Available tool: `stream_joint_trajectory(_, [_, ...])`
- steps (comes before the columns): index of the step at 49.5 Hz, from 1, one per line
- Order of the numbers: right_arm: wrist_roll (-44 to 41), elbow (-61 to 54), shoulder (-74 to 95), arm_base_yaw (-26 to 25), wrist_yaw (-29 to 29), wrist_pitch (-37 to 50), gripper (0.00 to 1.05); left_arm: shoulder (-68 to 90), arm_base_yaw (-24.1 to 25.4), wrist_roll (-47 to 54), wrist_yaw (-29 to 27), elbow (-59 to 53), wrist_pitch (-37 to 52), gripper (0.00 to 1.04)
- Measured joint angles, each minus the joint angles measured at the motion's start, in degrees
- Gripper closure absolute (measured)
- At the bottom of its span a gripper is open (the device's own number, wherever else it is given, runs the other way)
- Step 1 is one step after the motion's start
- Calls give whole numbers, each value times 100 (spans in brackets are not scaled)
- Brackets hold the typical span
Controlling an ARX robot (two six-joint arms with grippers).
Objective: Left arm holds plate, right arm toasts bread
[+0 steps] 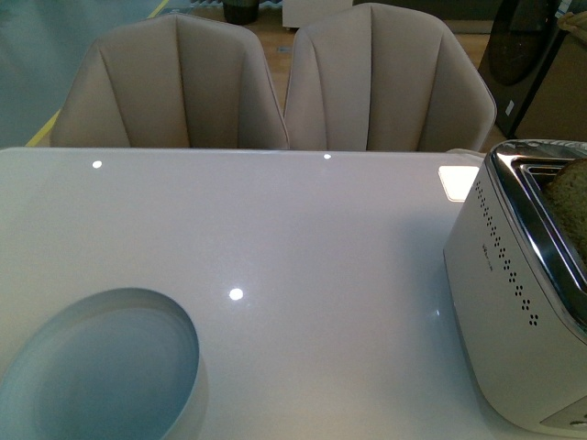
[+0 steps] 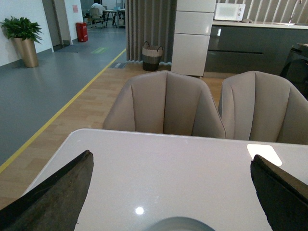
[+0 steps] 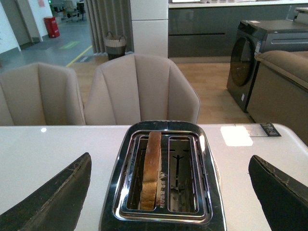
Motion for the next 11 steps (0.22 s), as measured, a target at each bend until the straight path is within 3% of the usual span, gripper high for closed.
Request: stream_joint_trajectory(11, [0,0,0,0,0,0,9,0,0,0,0,0,0,7])
